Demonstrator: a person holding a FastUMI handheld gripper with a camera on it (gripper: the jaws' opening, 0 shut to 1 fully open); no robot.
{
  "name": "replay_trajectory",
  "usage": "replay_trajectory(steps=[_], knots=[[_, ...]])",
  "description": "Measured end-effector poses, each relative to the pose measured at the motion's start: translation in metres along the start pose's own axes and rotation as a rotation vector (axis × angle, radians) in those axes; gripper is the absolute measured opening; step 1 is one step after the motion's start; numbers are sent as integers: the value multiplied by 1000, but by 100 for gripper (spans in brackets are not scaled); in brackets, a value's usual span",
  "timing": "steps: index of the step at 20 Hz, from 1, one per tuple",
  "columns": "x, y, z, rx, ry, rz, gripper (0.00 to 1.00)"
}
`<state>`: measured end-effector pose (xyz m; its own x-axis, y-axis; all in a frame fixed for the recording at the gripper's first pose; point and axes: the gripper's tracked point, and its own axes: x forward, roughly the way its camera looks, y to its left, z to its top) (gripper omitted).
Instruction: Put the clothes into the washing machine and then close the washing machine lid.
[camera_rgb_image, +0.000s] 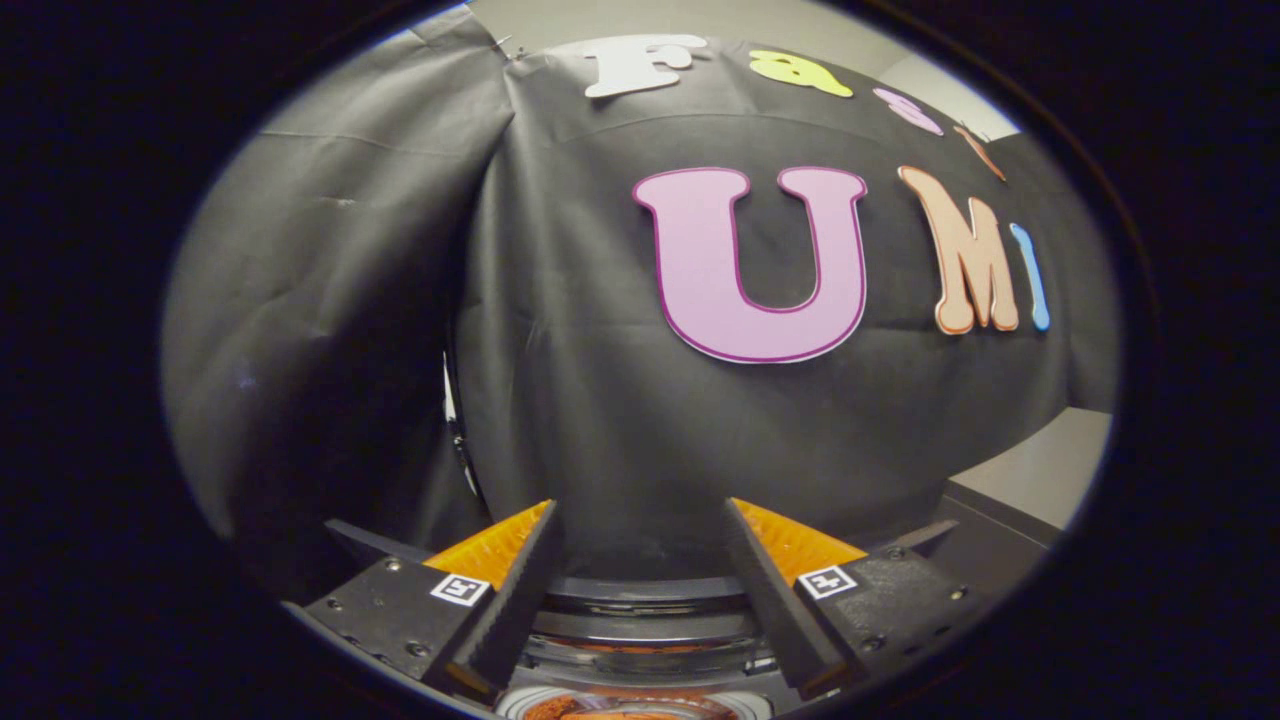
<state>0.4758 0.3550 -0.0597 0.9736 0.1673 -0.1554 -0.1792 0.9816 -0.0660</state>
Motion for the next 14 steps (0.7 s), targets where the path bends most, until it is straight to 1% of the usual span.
replay_trajectory(steps=[5,10,14], knots=[[1,1,1,-2,7,11,97],[1,0,6,1,-32,16,97],[2,-1,6,7,-38,55,96]])
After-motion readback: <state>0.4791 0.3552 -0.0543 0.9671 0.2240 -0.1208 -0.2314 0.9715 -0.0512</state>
